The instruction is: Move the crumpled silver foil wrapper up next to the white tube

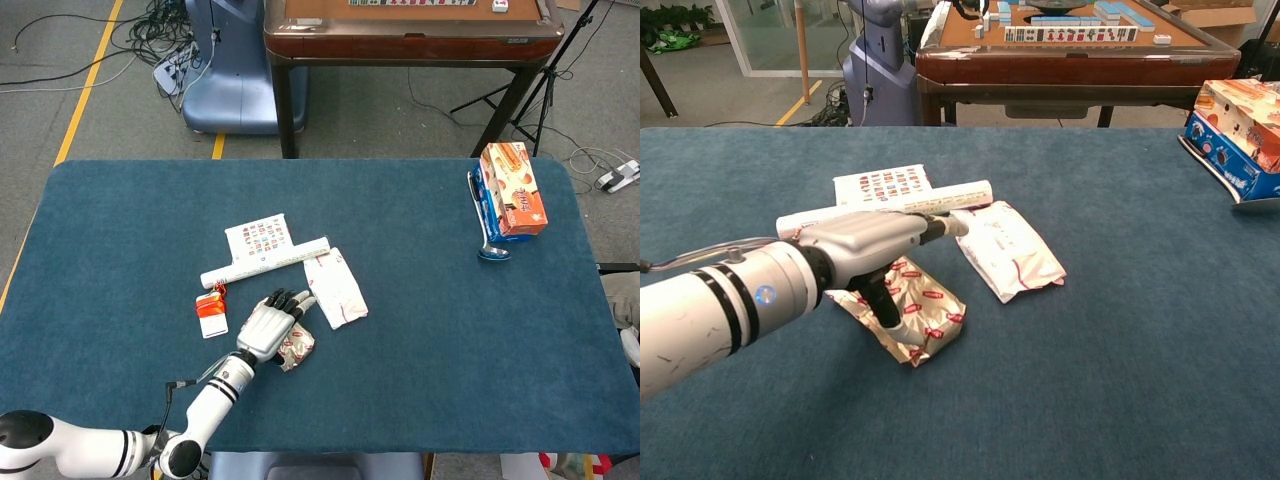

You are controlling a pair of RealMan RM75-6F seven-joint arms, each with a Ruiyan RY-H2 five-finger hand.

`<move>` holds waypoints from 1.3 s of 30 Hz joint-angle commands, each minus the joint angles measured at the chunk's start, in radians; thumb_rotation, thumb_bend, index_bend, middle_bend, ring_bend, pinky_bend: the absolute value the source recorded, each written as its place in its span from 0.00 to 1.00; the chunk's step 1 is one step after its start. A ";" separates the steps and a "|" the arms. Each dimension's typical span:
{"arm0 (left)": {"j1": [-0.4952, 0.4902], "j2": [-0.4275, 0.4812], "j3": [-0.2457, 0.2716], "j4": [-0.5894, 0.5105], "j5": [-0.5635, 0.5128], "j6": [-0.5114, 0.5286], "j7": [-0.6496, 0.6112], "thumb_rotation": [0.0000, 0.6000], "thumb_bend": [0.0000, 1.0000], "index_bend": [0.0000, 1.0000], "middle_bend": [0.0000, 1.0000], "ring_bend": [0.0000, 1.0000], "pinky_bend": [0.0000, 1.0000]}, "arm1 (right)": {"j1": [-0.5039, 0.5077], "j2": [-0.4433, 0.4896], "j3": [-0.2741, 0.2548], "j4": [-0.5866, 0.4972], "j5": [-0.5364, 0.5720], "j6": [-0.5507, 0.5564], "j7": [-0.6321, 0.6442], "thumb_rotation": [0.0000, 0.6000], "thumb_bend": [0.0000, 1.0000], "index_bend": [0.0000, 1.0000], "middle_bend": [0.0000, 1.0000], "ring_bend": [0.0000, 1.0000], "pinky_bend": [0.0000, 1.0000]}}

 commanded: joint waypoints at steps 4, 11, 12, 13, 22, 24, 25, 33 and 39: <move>-0.005 -0.010 -0.006 0.034 0.002 0.012 0.003 1.00 0.00 0.00 0.00 0.00 0.00 | 0.001 0.000 0.000 0.000 -0.001 -0.002 -0.002 1.00 0.20 0.43 0.33 0.32 0.54; -0.009 -0.019 -0.010 0.090 -0.009 0.020 0.016 1.00 0.00 0.00 0.00 0.00 0.00 | 0.001 -0.001 0.001 0.000 0.002 -0.003 -0.001 1.00 0.20 0.44 0.33 0.32 0.54; -0.009 -0.019 -0.011 0.095 -0.010 0.021 0.017 1.00 0.00 0.00 0.00 0.00 0.00 | 0.001 -0.001 0.002 0.000 0.002 -0.004 -0.001 1.00 0.20 0.44 0.33 0.32 0.54; -0.008 -0.020 -0.011 0.100 -0.010 0.023 0.019 1.00 0.00 0.00 0.00 0.00 0.00 | 0.002 -0.001 0.002 0.000 0.002 -0.005 -0.002 1.00 0.20 0.44 0.33 0.32 0.54; -0.003 -0.009 -0.015 0.115 -0.002 0.046 0.029 1.00 0.00 0.00 0.00 0.00 0.00 | 0.002 -0.001 0.001 -0.001 0.001 -0.007 -0.005 1.00 0.20 0.43 0.33 0.32 0.54; 0.001 -0.001 -0.015 0.110 -0.001 0.055 0.036 1.00 0.00 0.00 0.00 0.00 0.00 | 0.003 -0.002 0.001 -0.001 0.001 -0.008 -0.006 1.00 0.20 0.44 0.33 0.32 0.54; 0.003 0.004 -0.014 0.106 -0.001 0.058 0.038 1.00 0.00 0.00 0.00 0.00 0.00 | 0.003 -0.002 0.001 -0.001 0.001 -0.009 -0.007 1.00 0.20 0.43 0.33 0.32 0.54; 0.044 0.113 0.022 -0.050 0.006 0.108 0.077 1.00 0.00 0.00 0.00 0.00 0.00 | 0.010 -0.005 -0.003 -0.003 -0.003 -0.021 -0.024 1.00 0.20 0.43 0.33 0.32 0.54; 0.091 0.216 0.069 -0.204 0.040 0.182 0.117 1.00 0.00 0.00 0.00 0.00 0.00 | 0.016 -0.010 -0.008 -0.008 -0.009 -0.030 -0.047 1.00 0.20 0.44 0.33 0.32 0.54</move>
